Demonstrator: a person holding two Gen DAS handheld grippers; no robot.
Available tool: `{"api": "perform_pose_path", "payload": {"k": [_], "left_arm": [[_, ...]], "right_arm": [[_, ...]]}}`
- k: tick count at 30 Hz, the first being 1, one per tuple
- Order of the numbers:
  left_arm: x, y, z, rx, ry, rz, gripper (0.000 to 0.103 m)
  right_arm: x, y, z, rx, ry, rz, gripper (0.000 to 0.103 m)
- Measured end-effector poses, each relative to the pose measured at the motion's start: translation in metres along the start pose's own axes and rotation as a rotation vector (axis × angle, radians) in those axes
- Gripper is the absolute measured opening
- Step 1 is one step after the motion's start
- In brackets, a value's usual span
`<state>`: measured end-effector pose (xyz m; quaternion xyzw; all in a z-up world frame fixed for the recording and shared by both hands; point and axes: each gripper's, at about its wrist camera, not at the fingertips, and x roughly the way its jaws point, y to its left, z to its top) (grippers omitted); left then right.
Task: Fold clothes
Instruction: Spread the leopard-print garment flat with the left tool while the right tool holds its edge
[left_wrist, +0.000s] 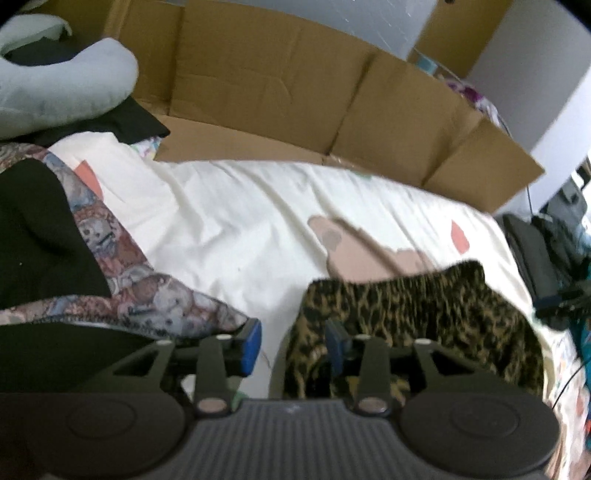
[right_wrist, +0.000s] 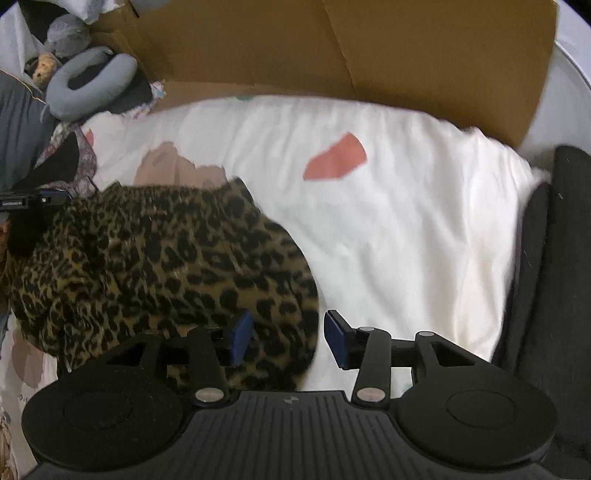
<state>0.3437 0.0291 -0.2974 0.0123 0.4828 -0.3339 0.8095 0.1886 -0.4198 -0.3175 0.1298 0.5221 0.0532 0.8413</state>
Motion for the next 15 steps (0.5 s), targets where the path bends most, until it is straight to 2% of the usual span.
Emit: {"api": "perform_pose_path", "payload": {"k": [6,8,15], "left_arm": [[0.033,-0.006,-0.002,0.012,0.039,-0.015,0.055],[0.043,-0.007,-0.004,0.021,0.056,-0.025,0.055],[0.063,-0.007,-0.011,0.04,0.077,-0.066,0.055]], "right_arm": [[0.029,0.018,0.02,-0.071,-0.034,0.013,0.053],[0.037,0.024,0.026,-0.1,-0.046,0.013,0.06],[0.061,0.044,0.044,-0.199,-0.074,0.022,0.061]]}}
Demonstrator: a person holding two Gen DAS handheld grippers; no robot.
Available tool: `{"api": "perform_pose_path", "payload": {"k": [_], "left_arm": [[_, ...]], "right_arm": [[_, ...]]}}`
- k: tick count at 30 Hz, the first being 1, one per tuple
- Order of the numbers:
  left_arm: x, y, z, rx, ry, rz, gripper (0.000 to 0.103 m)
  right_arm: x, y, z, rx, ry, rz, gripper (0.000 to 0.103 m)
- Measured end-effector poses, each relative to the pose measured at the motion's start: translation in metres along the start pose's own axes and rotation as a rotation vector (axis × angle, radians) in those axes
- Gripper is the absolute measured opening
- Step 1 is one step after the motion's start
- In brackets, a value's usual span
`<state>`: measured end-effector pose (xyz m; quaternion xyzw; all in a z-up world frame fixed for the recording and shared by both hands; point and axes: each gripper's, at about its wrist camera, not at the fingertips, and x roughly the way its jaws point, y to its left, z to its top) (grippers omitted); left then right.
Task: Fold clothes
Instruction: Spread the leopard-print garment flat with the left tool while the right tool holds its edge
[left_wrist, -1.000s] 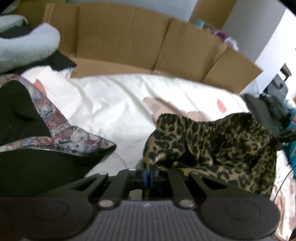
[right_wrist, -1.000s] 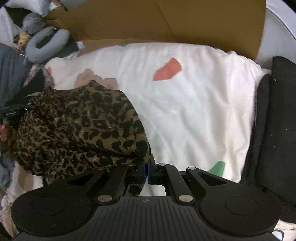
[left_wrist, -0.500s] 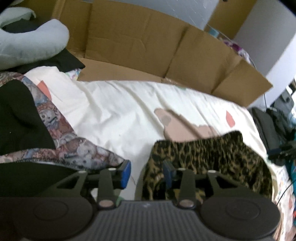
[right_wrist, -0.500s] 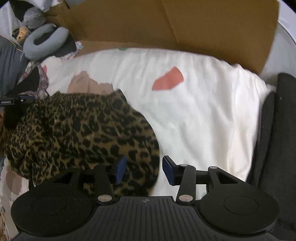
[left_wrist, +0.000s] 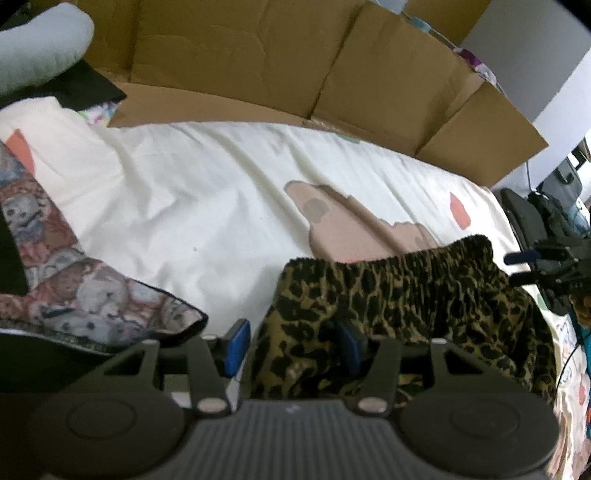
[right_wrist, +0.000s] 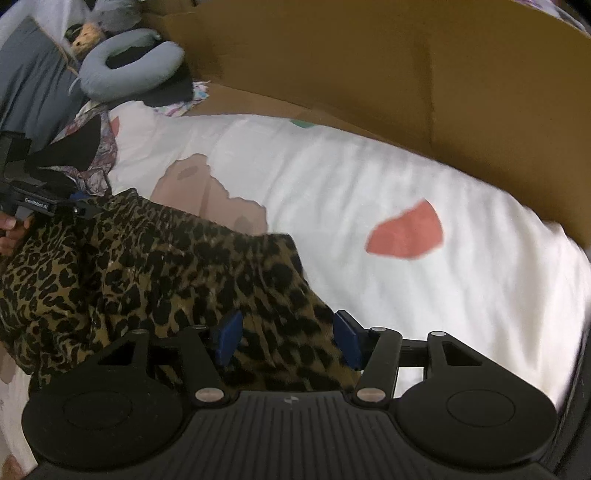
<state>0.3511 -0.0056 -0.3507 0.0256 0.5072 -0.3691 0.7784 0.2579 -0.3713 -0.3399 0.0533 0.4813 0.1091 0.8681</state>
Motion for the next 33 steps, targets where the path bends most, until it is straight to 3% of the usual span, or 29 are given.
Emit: {"api": "perform_pose_path", "payload": {"k": [8,17,19,21,23,27,31,33], "left_arm": [[0.013,0.001,-0.01,0.023,0.033,-0.048,0.047],[0.01,0.011,-0.001,-0.057,0.006,-0.108,0.045],[0.014,0.011,0.0,-0.062,0.008,-0.114,0.045],[0.014,0.007,0.0,-0.036,-0.008,-0.102,0.022],[0.01,0.004,-0.001,-0.011,-0.032,-0.087,0.011],[0.002,0.004,-0.002,0.025,-0.072,-0.047,0.006],[0.008,0.011,-0.005,0.003,-0.022,-0.031,0.007],[0.003,0.015,-0.004,-0.03,-0.023,-0.047,0.015]], "right_arm": [[0.032,0.015,0.003,-0.071,0.038,-0.014,0.059],[0.045,0.002,0.002,-0.042,0.07,0.001,0.014],[0.043,0.0,0.002,-0.026,0.058,-0.004,0.011],[0.037,-0.003,0.003,-0.002,0.036,-0.017,0.01],[0.031,-0.007,0.004,0.025,0.012,-0.041,0.009],[0.027,-0.014,0.007,0.065,0.0,-0.061,0.009],[0.035,-0.016,0.005,0.098,0.028,-0.032,0.011],[0.033,-0.017,0.004,0.098,0.016,-0.024,0.016]]}}
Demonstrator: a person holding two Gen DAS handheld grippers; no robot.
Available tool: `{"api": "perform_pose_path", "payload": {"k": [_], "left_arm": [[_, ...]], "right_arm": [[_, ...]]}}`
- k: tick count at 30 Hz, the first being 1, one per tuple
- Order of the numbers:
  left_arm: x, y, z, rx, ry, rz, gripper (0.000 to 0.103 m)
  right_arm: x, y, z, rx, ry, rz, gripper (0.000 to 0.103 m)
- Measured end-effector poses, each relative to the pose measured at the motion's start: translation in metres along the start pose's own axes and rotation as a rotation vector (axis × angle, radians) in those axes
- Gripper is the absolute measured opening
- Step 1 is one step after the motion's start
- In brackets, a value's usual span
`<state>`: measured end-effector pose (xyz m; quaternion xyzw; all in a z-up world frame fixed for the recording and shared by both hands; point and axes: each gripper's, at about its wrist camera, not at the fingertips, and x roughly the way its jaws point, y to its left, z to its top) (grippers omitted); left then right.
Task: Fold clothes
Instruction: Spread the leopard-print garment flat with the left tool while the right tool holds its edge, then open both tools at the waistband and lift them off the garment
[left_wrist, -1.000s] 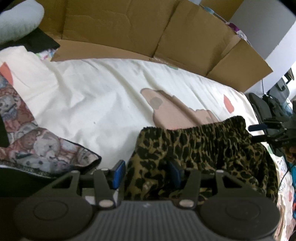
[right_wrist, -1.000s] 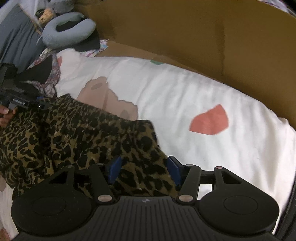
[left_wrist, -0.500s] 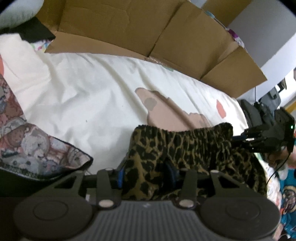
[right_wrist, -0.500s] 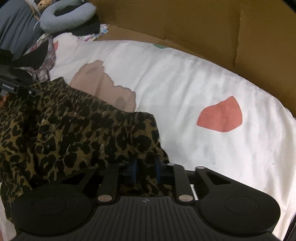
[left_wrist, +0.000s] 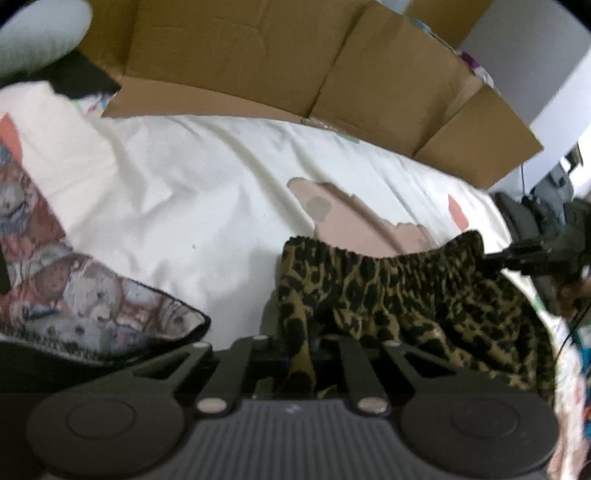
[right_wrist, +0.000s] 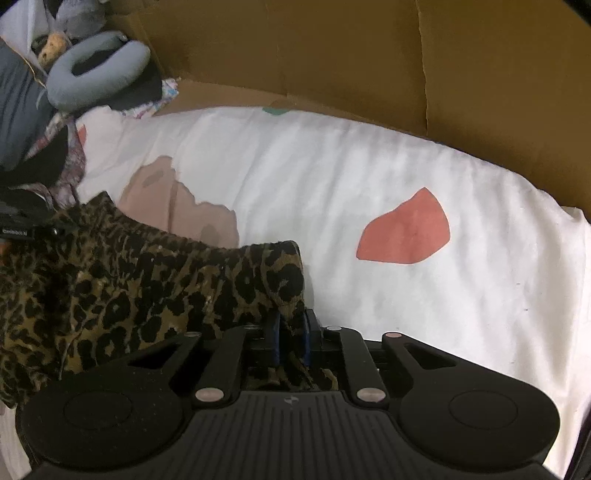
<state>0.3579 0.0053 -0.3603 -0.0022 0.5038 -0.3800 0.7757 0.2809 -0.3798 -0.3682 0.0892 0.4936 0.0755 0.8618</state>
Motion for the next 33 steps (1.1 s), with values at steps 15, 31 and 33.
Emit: {"api": "perform_pose_path", "payload": {"k": [15,31,33], "left_arm": [[0.017,-0.005,0.008,0.001,0.039,-0.052,0.008],[-0.014,-0.044,0.038,0.137,-0.11,-0.002,0.004],[-0.013,-0.049,0.046,0.156,-0.123,0.007,0.004]], "right_arm": [[0.015,0.007,-0.004,-0.088,0.05,0.064,0.044],[-0.039,-0.003,0.017,-0.109,-0.05,-0.085,0.005],[-0.043,-0.007,0.024,-0.109,-0.061,-0.106,0.005]]}}
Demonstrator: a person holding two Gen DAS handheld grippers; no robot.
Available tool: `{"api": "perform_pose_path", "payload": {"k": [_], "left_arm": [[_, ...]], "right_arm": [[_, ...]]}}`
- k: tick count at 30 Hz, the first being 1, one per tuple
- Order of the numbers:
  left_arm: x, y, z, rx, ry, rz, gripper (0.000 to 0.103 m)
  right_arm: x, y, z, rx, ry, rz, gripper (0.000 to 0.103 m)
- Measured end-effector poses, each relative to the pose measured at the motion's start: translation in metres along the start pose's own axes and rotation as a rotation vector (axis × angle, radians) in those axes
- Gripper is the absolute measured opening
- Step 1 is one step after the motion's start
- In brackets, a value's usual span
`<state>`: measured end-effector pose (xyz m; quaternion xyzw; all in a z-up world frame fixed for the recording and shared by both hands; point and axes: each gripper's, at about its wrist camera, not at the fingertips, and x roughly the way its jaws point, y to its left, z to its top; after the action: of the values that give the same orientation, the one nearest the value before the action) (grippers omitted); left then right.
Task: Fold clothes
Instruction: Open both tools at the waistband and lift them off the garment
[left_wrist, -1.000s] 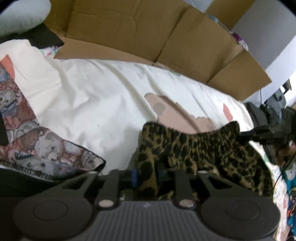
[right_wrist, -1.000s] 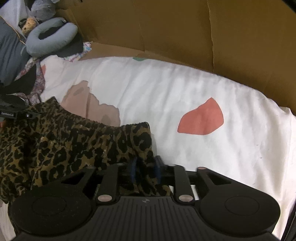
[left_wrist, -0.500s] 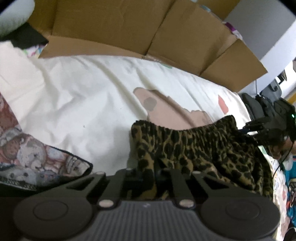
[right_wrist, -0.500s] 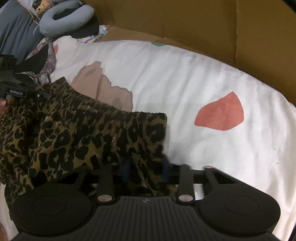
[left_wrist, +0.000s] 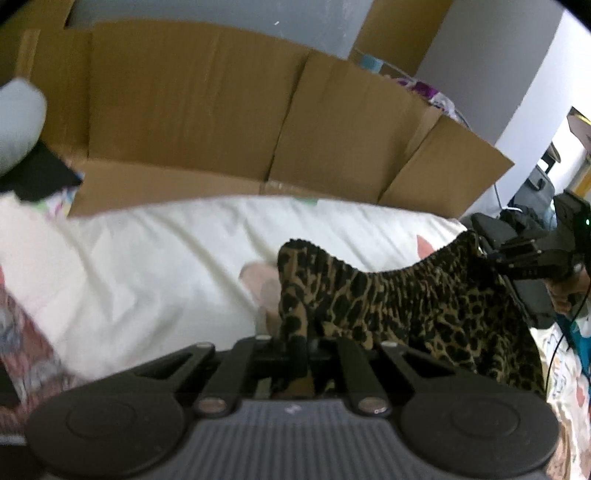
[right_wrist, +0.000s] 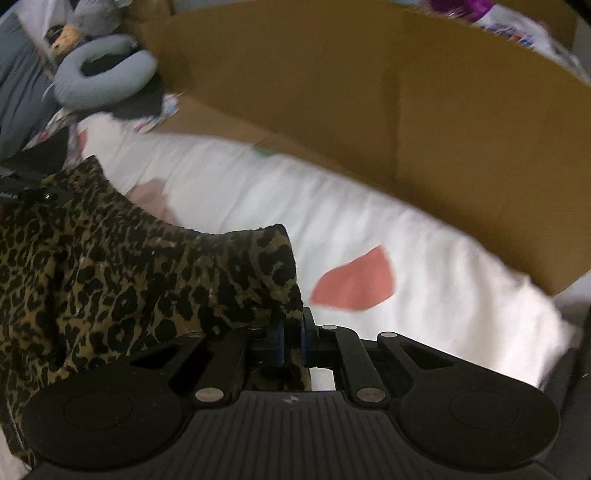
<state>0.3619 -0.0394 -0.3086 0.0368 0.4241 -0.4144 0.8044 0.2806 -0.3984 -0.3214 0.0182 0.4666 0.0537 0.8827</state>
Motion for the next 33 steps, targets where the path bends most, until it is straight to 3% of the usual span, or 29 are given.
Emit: {"api": "perform_pose_path", "payload": {"k": [16,21,23,25,29,33], "left_arm": [[0.028,0.014,0.039,0.044,-0.014,0.104,0.004],[0.035,0.029,0.042,-0.02,-0.022,0.117,0.004],[0.043,0.033,0.042,-0.033,0.0,0.136,0.004],[0.058,0.036,0.04,-0.059,0.073,0.152,0.005],[0.069,0.037,0.034,-0.089,0.143,0.2,0.02],[0.054,0.033,0.034,-0.083,0.133,0.234,0.031]], "right_arm": [[0.026,-0.003,0.058,-0.078,-0.011,-0.129,0.004],[0.039,-0.003,0.064,-0.054,-0.027,-0.163,0.004],[0.047,-0.004,0.063,-0.038,-0.026,-0.172,0.004],[0.057,-0.003,0.059,-0.023,-0.012,-0.182,0.005],[0.076,-0.003,0.047,0.007,0.037,-0.2,0.01],[0.065,-0.006,0.035,0.041,0.034,-0.199,0.018]]}}
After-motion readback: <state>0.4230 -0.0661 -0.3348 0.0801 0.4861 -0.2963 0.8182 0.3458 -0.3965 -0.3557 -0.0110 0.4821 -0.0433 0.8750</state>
